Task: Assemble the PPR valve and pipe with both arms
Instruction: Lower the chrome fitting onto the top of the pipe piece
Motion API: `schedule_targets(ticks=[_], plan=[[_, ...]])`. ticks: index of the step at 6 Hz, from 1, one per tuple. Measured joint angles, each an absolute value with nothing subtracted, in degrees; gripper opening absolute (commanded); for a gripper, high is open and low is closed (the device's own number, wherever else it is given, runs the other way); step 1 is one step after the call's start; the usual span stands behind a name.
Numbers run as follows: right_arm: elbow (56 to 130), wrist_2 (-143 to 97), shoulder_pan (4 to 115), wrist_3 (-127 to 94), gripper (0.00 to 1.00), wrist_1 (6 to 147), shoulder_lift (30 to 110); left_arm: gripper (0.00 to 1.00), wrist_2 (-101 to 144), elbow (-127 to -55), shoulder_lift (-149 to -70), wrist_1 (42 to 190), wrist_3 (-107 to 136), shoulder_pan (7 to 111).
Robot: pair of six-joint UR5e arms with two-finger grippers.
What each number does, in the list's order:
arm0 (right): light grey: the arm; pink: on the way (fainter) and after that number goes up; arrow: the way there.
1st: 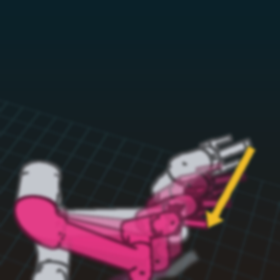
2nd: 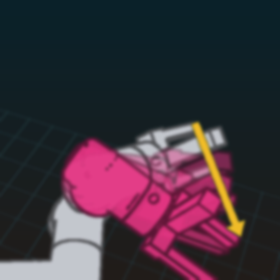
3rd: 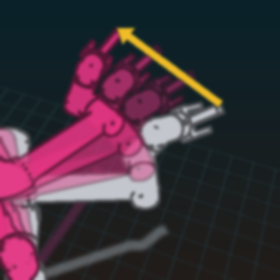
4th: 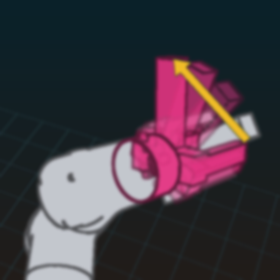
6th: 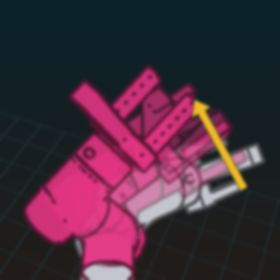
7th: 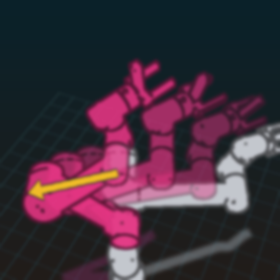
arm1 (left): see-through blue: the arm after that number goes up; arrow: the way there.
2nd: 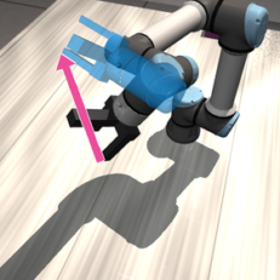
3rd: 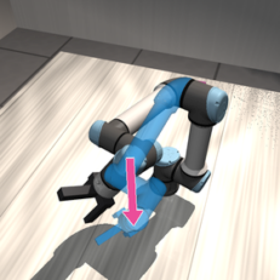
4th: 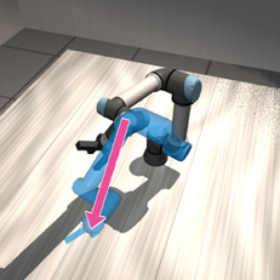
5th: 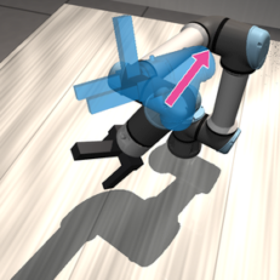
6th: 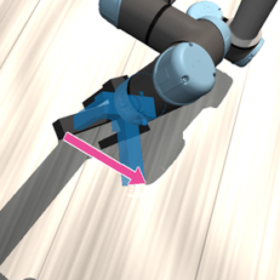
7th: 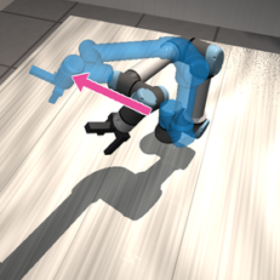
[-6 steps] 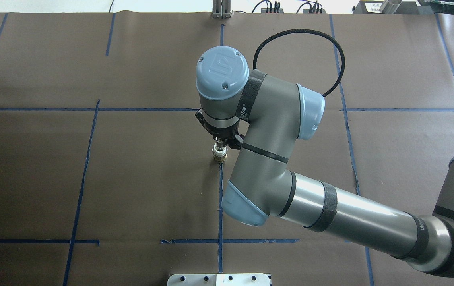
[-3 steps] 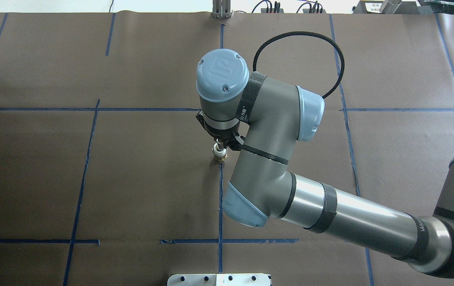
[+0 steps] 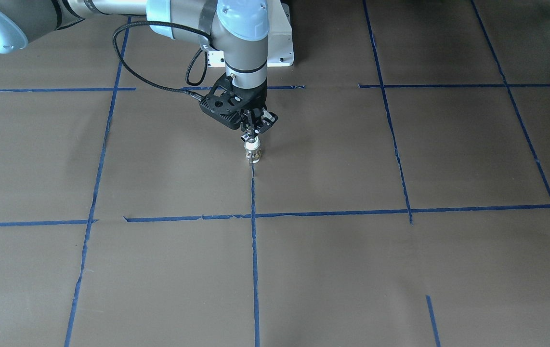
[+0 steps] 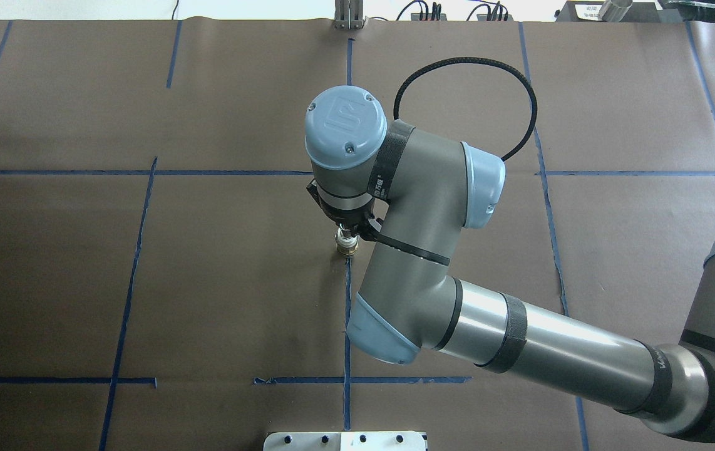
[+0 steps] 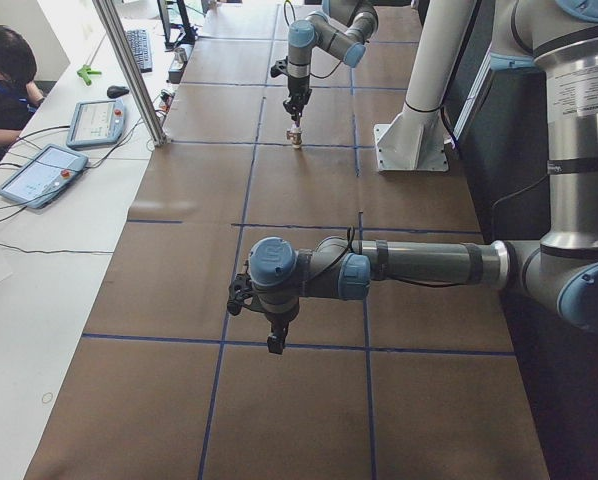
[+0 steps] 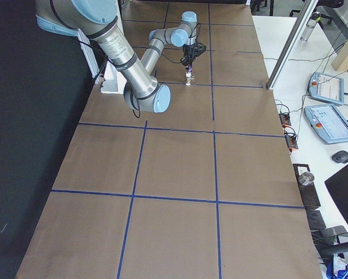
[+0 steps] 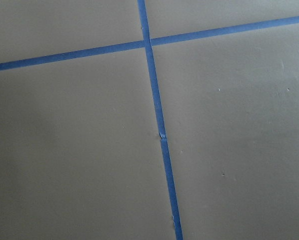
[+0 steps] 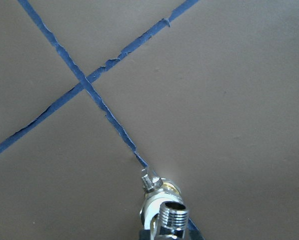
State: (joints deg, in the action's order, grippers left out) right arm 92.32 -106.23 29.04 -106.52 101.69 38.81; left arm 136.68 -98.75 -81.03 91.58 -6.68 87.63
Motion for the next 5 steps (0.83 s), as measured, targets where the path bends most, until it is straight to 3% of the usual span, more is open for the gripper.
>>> schedule_targets(ticks=[3,5], plan=[[91.18,-105.67,28.58,-106.4,0.06,101.49,38.68,1.0,136.67,-98.7,-81.04,91.58,-6.68,87.63],[90.81,-105.57,28.49,-106.11,1.0,101.43,38.69,1.0,136.67,-98.7,-81.04,91.58,-6.68,87.63]])
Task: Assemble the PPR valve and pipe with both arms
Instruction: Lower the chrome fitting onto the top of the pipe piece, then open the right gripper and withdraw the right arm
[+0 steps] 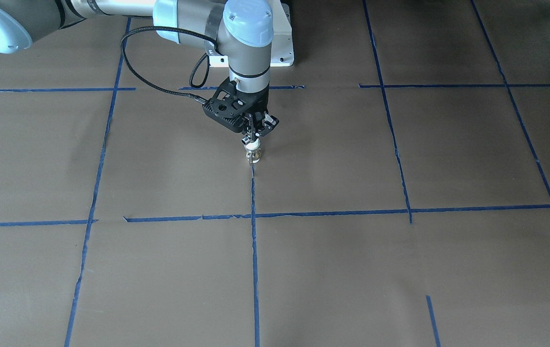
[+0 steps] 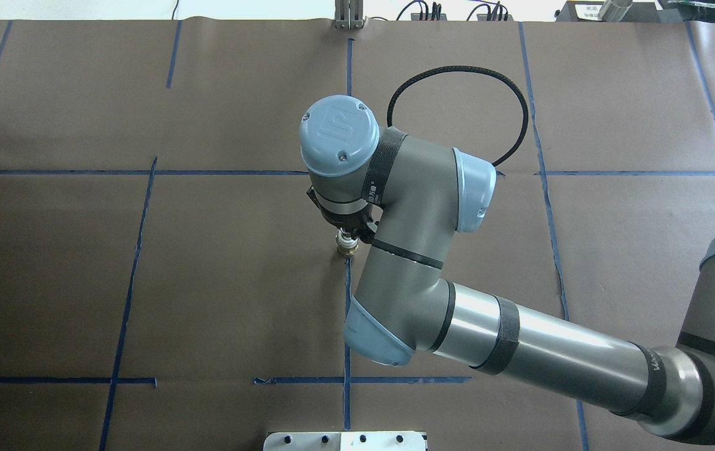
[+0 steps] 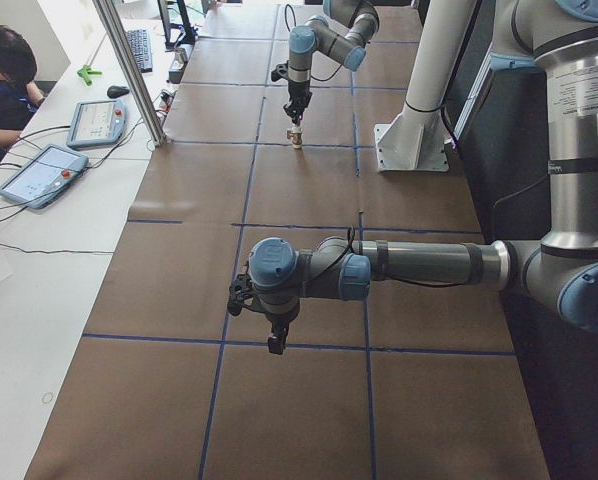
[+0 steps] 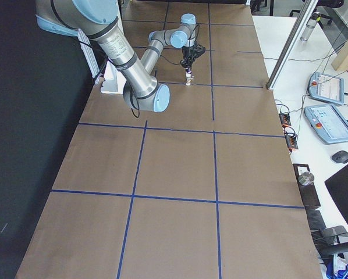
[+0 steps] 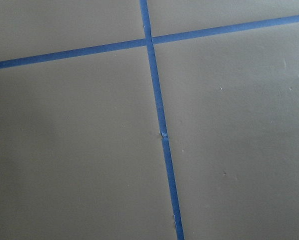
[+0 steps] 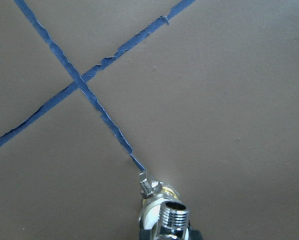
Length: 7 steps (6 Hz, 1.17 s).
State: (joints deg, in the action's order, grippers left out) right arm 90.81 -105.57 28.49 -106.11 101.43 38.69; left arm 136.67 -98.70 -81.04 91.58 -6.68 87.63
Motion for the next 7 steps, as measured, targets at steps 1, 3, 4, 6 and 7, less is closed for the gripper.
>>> schedule_targets(ticks=[1,3,4,6,7], plan=[[90.75,-105.56,28.48,-105.81,1.0,101.43,38.7,1.0,136.67,-98.7,-81.03,91.58,-6.68,87.63],[91.12,-105.58,28.57,-104.18,1.0,101.45,38.58,1.0,136.67,-98.24,-81.16,91.58,-6.66,87.63],[91.65,-105.91,29.14,-101.12,1.0,101.58,38.6,1.0,136.64,-98.05,-81.21,91.53,-6.59,87.63],[92.3,-109.23,33.66,-93.42,1.0,102.65,38.9,1.0,136.35,-97.18,-81.37,91.43,-6.69,87.6],[93.12,-113.57,38.2,-88.48,1.0,105.82,39.1,1.0,136.12,-96.12,-81.57,91.34,-6.53,87.57]])
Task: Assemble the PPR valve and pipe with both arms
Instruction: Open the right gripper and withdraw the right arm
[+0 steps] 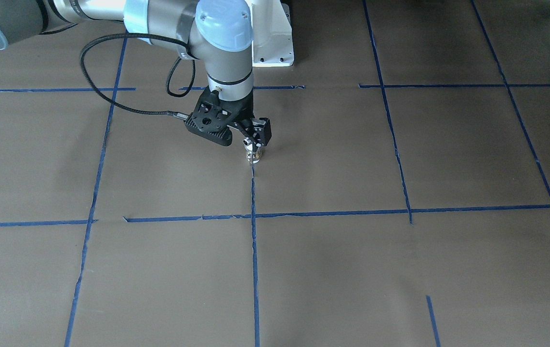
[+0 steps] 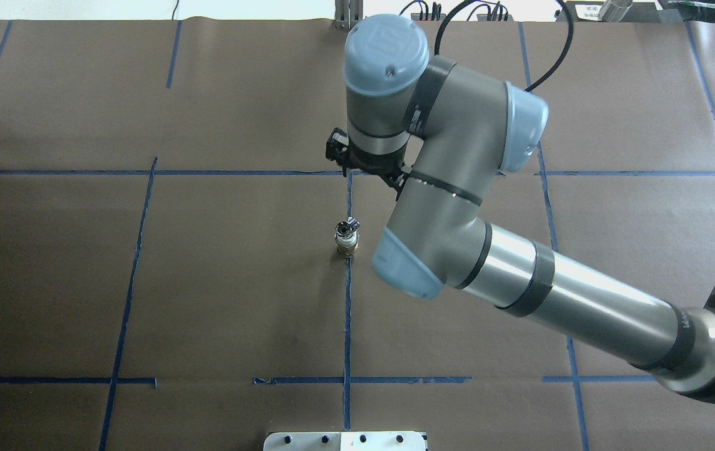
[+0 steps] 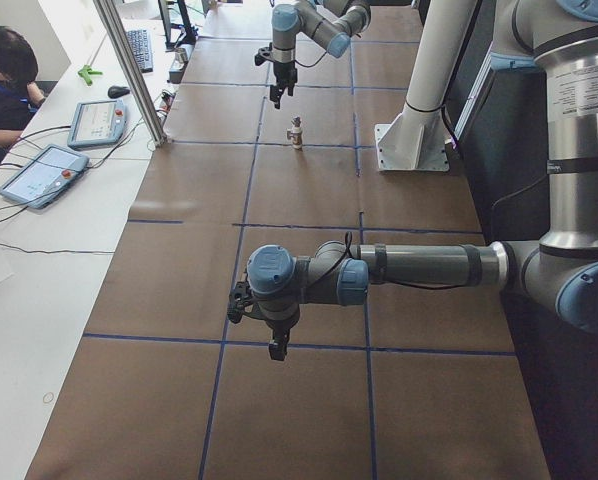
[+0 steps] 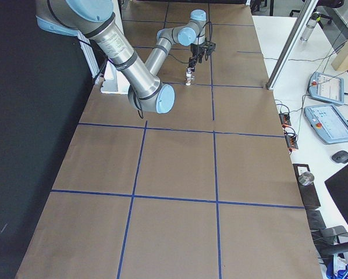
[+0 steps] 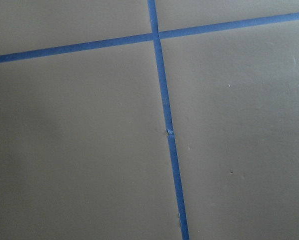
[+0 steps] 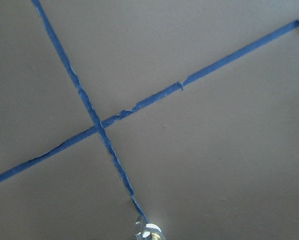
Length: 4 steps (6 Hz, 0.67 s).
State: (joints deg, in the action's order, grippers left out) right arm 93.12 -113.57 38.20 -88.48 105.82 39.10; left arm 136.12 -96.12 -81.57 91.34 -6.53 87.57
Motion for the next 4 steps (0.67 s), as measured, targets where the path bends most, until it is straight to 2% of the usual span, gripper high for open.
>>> schedule_targets(ticks=[2,4], plan=[[95.16,-121.25,49.63,-72.28,1.0,113.98,40.72,1.0,135.88,-94.11,-82.28,91.61,-6.59,87.56],[98.02,-126.2,62.02,-44.34,1.0,115.3,52.73,1.0,135.61,-96.19,-82.0,91.42,-6.65,87.82]])
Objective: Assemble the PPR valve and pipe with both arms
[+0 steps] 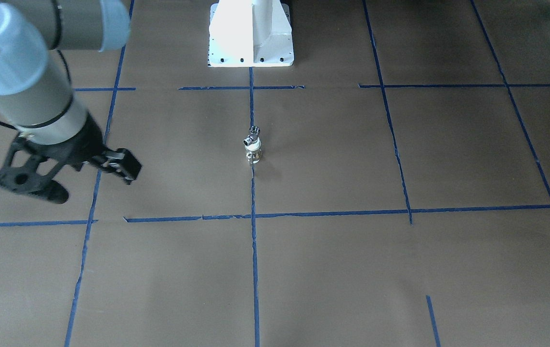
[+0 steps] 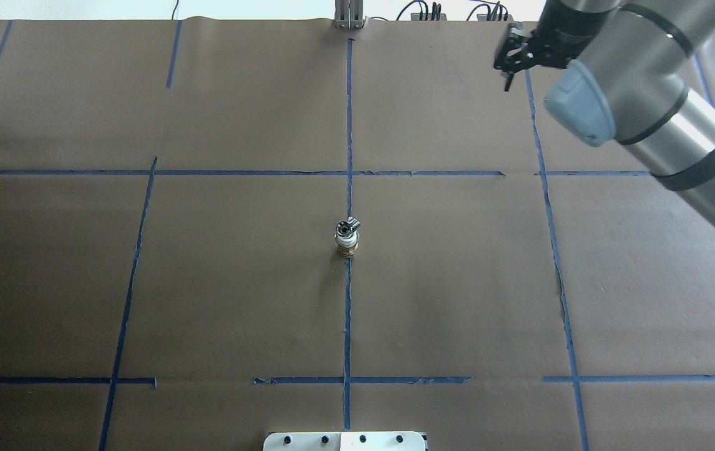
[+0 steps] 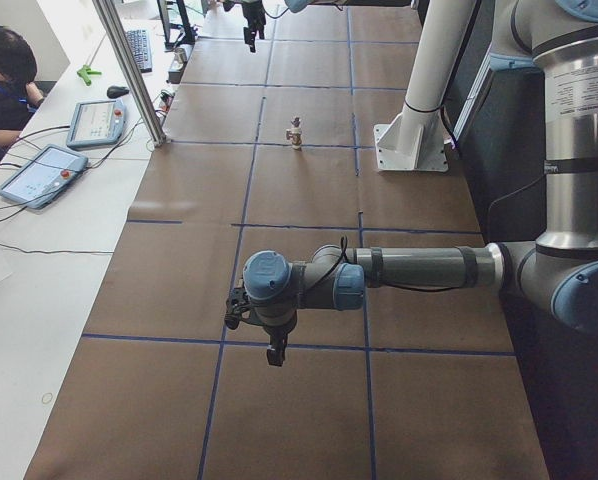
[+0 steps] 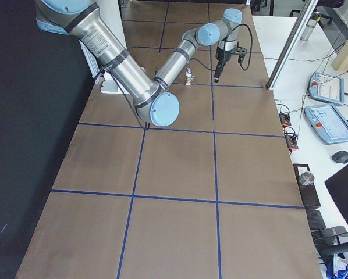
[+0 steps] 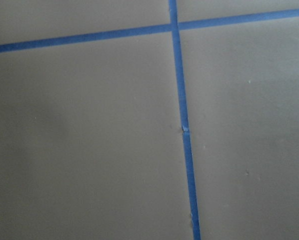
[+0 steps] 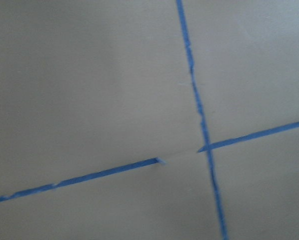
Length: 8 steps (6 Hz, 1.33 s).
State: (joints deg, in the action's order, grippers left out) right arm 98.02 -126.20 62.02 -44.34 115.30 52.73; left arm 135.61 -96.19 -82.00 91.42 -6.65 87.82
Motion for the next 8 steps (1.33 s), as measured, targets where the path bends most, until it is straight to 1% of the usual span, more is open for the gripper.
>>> schedule_targets(ticks=[2,4,5,6,7,8], plan=[[98.63,-128.41,73.48,-13.39,1.0,115.1,66.25,1.0,135.22,-97.06,-82.11,91.12,-6.68,87.88],[97.93,-130.43,82.3,8.04,1.0,114.36,75.83,1.0,135.37,-96.89,-81.92,91.12,-6.66,87.93],[97.97,-131.48,85.5,13.81,1.0,109.79,82.21,1.0,135.31,-96.85,-81.75,91.14,-6.61,88.03],[98.73,-131.86,87.05,15.14,1.0,101.54,89.87,1.0,135.28,-96.69,-81.63,91.12,-6.57,88.14],[99.23,-131.78,87.54,12.41,1.0,94.94,95.13,1.0,135.24,-96.69,-81.52,91.08,-6.53,88.2],[99.22,-131.72,87.63,9.29,1.0,92.36,97.06,1.0,135.22,-96.79,-81.13,91.06,-6.51,88.21]])
